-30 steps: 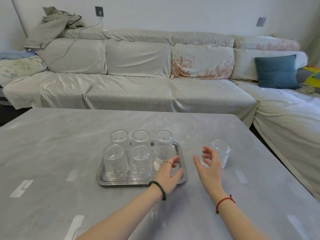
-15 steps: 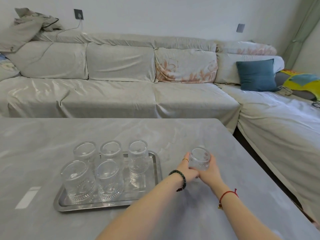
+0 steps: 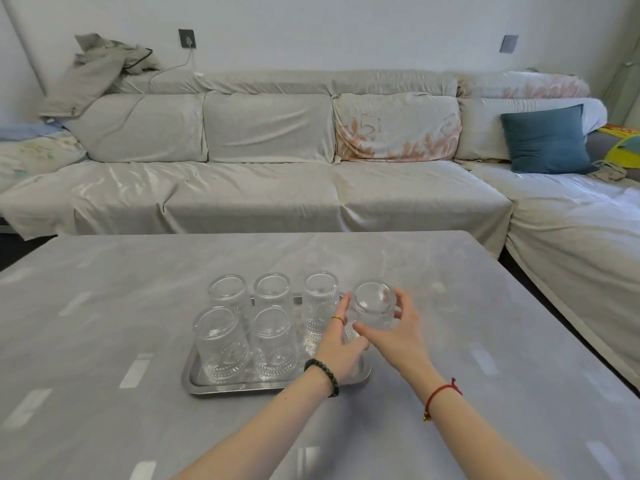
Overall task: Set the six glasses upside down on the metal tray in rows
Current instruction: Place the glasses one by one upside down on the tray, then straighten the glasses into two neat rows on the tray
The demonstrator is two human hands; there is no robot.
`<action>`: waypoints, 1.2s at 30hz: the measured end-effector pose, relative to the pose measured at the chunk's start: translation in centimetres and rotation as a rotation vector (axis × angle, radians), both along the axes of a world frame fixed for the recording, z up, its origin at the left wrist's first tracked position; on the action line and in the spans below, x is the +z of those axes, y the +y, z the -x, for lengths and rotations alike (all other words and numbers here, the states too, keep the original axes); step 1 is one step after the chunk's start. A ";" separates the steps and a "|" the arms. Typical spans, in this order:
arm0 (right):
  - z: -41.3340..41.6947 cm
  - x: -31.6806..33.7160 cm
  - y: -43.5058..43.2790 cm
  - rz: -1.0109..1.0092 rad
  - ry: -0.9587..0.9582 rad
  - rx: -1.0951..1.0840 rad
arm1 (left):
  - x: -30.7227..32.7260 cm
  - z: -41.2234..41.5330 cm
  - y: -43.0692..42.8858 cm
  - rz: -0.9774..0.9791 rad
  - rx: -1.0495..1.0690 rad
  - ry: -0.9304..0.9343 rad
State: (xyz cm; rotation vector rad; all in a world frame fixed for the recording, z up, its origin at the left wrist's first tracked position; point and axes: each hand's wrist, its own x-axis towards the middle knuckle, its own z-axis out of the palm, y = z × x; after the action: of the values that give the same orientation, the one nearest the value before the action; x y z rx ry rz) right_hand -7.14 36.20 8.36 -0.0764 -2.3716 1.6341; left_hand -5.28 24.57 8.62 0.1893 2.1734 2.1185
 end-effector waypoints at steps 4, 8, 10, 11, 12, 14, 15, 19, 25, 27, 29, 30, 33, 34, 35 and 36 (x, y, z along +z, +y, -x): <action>-1.0 -0.1 -3.8 -0.036 -0.005 0.069 | 0.0 -1.5 -4.3 0.050 0.019 -0.049; -1.5 -0.6 -5.8 -0.050 -0.012 0.095 | -0.3 -2.8 -7.2 0.127 0.051 -0.063; -1.5 -0.9 -6.2 -0.068 -0.020 0.091 | -0.5 -3.5 -8.6 0.128 0.079 -0.017; -1.5 -1.1 -6.4 -0.076 -0.024 0.088 | -0.6 -4.0 -9.4 0.127 0.088 0.009; -1.4 -1.2 -6.5 -0.082 -0.029 0.084 | -0.7 -4.4 -10.1 0.126 0.090 0.034; -1.4 -1.6 -6.7 -0.085 -0.035 0.079 | -0.9 -5.0 -11.7 0.125 0.088 0.075; -1.4 -1.8 -6.8 -0.082 -0.038 0.076 | -1.0 -5.3 -12.5 0.122 0.101 0.094; -1.2 -2.3 -7.2 -0.068 -0.068 0.054 | -0.8 -5.9 -15.5 0.111 0.270 0.186; -0.8 -2.4 -7.6 -0.089 -0.089 0.064 | -0.1 -5.3 -19.6 0.272 0.558 0.407; -0.8 -2.5 -7.6 -0.096 -0.094 0.075 | -0.4 -4.7 -20.3 0.327 0.569 0.364; -0.8 -2.6 -7.5 -0.112 -0.102 0.082 | -1.1 -4.1 -20.8 0.344 0.535 0.236; -0.8 -2.6 -7.4 -0.120 -0.103 0.085 | -1.5 -3.8 -21.0 0.347 0.510 0.168; -0.9 -2.4 -7.2 -0.128 -0.092 0.090 | -2.2 -3.1 -21.1 0.336 0.445 0.043; -1.0 -2.4 -7.1 -0.130 -0.090 0.094 | -2.4 -3.0 -21.1 0.332 0.425 0.021; -1.0 -2.3 -7.0 -0.134 -0.087 0.098 | -2.4 -2.8 -21.0 0.327 0.404 0.005; -1.0 -2.3 -7.0 -0.139 -0.085 0.103 | -2.4 -2.7 -20.9 0.320 0.387 -0.005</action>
State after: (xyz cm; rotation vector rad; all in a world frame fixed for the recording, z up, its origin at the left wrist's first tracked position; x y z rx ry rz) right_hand -6.18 29.22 6.07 0.0023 -2.5862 1.5330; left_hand -2.55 3.69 6.17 -0.2832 2.6806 1.8818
